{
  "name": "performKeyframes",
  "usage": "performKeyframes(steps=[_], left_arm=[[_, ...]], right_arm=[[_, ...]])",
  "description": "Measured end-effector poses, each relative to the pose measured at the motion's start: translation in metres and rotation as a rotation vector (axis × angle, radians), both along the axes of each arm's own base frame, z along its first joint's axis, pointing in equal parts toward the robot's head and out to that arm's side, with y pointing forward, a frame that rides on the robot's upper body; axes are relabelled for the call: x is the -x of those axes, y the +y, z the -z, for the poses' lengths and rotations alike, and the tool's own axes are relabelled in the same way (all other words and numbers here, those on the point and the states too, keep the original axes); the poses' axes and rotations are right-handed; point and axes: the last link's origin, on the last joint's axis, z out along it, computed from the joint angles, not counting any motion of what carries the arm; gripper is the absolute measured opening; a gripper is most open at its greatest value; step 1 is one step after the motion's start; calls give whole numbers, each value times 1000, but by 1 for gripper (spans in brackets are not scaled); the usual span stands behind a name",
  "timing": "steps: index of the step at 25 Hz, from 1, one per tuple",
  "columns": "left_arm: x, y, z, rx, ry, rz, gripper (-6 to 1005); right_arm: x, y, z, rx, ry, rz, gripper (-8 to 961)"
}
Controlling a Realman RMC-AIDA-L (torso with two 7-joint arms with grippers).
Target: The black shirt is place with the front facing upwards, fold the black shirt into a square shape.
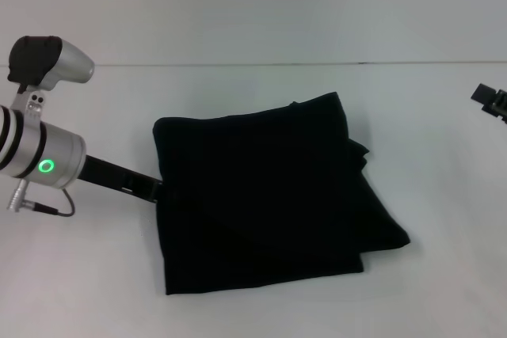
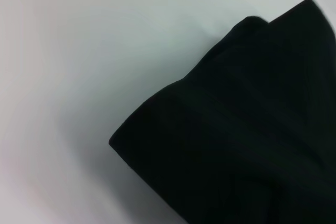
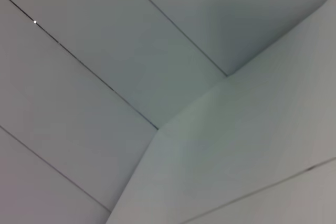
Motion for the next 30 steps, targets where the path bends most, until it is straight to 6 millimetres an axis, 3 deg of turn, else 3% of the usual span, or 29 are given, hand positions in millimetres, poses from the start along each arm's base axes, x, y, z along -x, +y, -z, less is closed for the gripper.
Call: performKeyframes(steps=[14,23,30], left_arm=[[6,-3,-11,62,127,104,103],[8,7,-19,-44,167,174,101],[5,9,-20,-51,168,182,100]], right_arm=[[11,3,13,25,27,-15,614],[30,13,26,83,16,-71,614],[32,19,33,106,-43,-74,614]])
